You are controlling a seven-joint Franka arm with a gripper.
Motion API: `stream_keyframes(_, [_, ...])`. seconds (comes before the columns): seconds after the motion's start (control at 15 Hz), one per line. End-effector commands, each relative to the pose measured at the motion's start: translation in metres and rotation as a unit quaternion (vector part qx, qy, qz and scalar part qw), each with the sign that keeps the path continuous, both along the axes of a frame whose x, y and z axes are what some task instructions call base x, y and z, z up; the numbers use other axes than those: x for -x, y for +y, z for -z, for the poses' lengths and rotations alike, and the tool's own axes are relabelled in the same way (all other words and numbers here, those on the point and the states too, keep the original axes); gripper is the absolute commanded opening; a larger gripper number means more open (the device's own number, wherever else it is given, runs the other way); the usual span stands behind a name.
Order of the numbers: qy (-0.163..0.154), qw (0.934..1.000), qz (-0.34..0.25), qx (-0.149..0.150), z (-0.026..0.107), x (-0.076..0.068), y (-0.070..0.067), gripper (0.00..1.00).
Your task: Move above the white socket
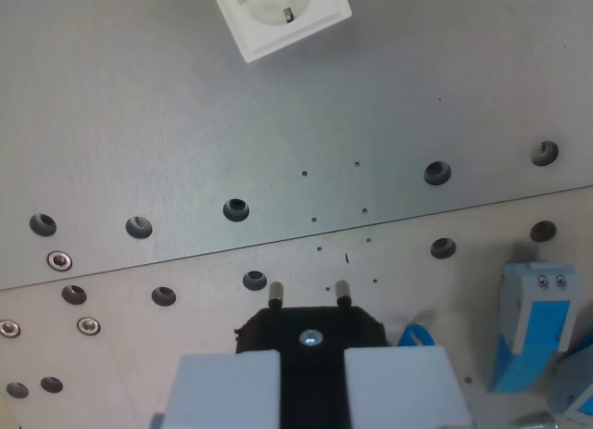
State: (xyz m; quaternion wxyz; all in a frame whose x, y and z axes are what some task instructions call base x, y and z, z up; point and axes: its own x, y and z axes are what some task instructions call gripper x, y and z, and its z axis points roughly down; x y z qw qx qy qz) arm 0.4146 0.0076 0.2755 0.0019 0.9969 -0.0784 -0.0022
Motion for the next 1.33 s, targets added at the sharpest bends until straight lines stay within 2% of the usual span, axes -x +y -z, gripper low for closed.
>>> stream_keyframes(0.07, [-0.001, 1.0, 0.0, 0.0, -0.001, 0.0, 0.0, 0.0])
stream_keyframes(0.73, [-0.003, 0.9999, -0.013, 0.0, 0.002, -0.001, 0.0, 0.0])
stream_keyframes(1.33, [-0.009, 0.9986, -0.051, 0.001, 0.017, -0.009, 0.0, 0.0])
